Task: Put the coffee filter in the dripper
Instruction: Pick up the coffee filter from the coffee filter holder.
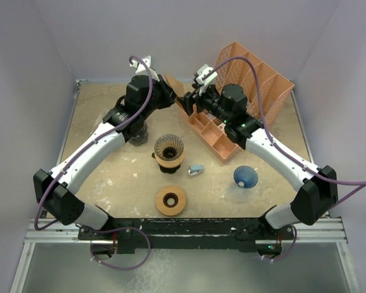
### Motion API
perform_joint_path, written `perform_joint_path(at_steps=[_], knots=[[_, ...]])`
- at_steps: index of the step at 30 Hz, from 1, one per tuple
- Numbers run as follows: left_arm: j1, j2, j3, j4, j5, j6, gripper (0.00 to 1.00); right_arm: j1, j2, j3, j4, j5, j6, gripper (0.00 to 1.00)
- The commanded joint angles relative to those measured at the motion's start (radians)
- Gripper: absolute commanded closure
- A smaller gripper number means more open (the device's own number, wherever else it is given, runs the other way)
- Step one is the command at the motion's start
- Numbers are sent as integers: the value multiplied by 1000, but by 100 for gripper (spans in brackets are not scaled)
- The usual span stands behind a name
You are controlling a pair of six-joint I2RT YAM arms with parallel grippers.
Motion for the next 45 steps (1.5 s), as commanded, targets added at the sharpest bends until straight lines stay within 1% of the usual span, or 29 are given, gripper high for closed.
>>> perform_joint_path(at_steps=[1,6,13,25,39,45], knots=[[-12,10,63,15,-43,-11,100,7,-28,17,37,-43,10,28],[-14,12,67,10,-65,-24,100,10,-27,5,39,-22,6,30],[-14,13,68,13,-50,-36,100,15,-22,1,38,30,-8,34],[-15,12,68,13,-73,-47,100,49,-15,-13,32,89,-50,35],[-15,8,58,16,-78,-63,100,65,-13,-14,39,199,-83,42],[-15,10,61,15,-80,-68,100,68,-9,-16,34,193,-87,43]])
